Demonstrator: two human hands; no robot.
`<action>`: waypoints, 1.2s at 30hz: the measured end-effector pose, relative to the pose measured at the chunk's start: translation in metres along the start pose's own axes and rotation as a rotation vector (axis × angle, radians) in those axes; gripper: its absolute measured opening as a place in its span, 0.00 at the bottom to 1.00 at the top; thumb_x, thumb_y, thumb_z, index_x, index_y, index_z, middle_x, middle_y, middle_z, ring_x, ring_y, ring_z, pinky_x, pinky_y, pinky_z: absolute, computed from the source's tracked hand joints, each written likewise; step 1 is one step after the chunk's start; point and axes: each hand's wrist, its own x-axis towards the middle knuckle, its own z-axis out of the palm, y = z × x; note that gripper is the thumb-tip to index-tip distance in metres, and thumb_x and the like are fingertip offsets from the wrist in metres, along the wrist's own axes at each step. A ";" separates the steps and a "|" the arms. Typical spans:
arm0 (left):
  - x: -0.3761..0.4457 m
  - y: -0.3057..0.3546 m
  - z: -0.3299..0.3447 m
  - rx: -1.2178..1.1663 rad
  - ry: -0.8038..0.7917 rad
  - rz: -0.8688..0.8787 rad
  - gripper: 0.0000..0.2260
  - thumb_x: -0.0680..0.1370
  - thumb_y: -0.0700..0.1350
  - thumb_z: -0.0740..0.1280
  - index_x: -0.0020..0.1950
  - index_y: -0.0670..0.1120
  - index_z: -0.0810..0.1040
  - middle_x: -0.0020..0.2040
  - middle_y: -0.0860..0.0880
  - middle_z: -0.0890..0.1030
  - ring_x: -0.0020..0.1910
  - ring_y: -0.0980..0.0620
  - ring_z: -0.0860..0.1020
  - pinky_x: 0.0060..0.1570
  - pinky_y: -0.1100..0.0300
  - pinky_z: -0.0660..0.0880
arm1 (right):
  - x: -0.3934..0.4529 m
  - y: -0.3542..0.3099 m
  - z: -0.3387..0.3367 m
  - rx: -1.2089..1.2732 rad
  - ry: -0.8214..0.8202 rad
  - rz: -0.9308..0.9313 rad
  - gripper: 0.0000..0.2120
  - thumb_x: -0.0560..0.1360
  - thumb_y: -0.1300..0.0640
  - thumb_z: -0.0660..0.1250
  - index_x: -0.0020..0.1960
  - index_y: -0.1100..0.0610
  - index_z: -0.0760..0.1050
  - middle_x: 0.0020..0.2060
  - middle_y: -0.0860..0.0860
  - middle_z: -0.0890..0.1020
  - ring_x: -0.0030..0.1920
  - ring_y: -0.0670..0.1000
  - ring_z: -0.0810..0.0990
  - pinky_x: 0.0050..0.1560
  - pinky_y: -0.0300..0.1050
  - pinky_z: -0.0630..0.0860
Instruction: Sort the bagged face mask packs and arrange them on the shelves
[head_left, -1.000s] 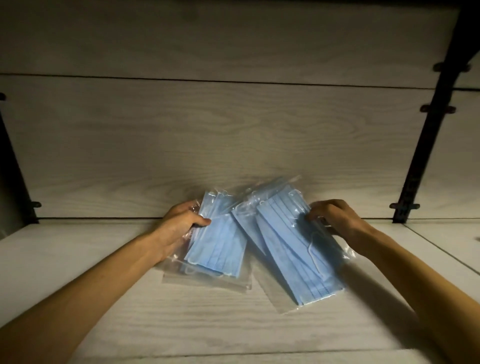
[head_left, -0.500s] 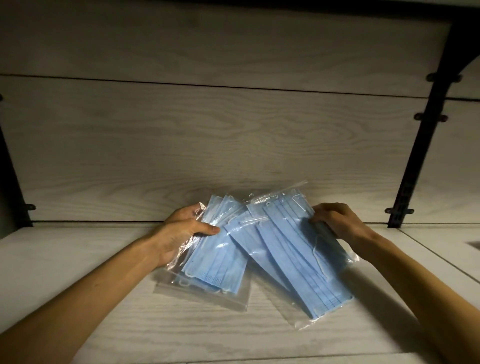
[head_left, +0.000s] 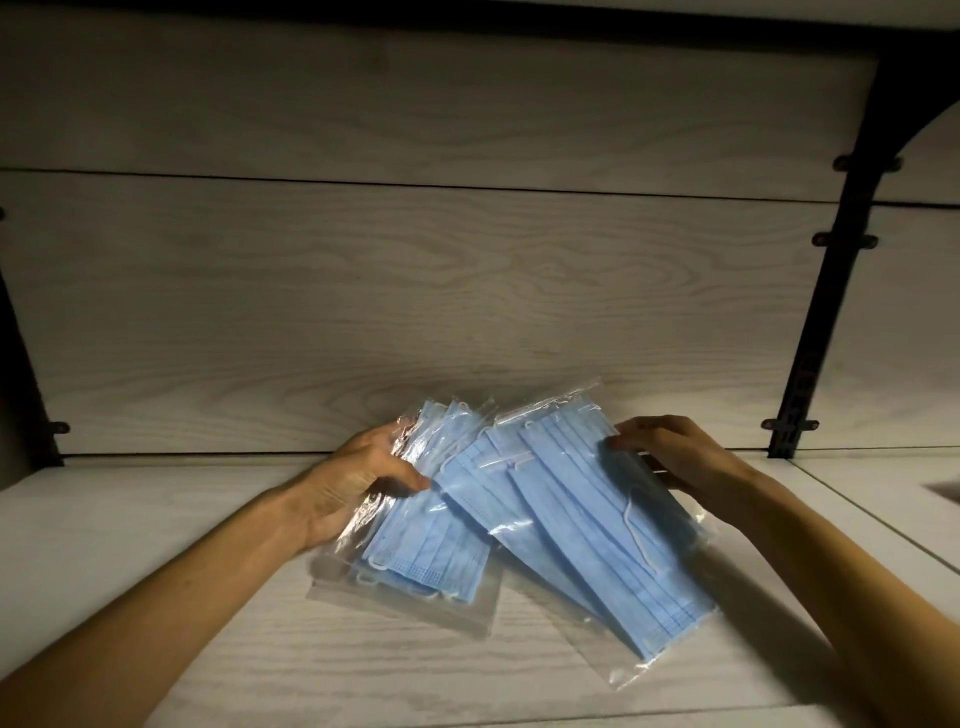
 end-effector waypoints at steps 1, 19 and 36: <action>0.000 0.001 0.001 -0.004 -0.005 -0.002 0.25 0.66 0.39 0.78 0.63 0.48 0.80 0.57 0.45 0.85 0.58 0.43 0.81 0.64 0.47 0.74 | 0.001 0.001 -0.001 0.006 0.009 0.005 0.06 0.77 0.61 0.69 0.50 0.58 0.85 0.54 0.61 0.83 0.57 0.62 0.80 0.56 0.52 0.78; 0.008 -0.006 0.009 0.009 0.051 0.016 0.22 0.72 0.33 0.74 0.64 0.48 0.79 0.58 0.46 0.85 0.59 0.44 0.82 0.65 0.45 0.75 | -0.021 -0.002 -0.003 -0.264 -0.054 -0.064 0.08 0.71 0.54 0.77 0.42 0.59 0.84 0.37 0.55 0.85 0.35 0.48 0.82 0.34 0.40 0.76; 0.004 -0.008 0.016 0.070 0.005 0.072 0.25 0.71 0.23 0.65 0.54 0.53 0.79 0.42 0.66 0.84 0.46 0.60 0.80 0.42 0.64 0.79 | -0.050 -0.010 0.001 -0.253 -0.047 0.033 0.23 0.66 0.68 0.80 0.58 0.59 0.78 0.47 0.59 0.85 0.42 0.55 0.82 0.43 0.46 0.78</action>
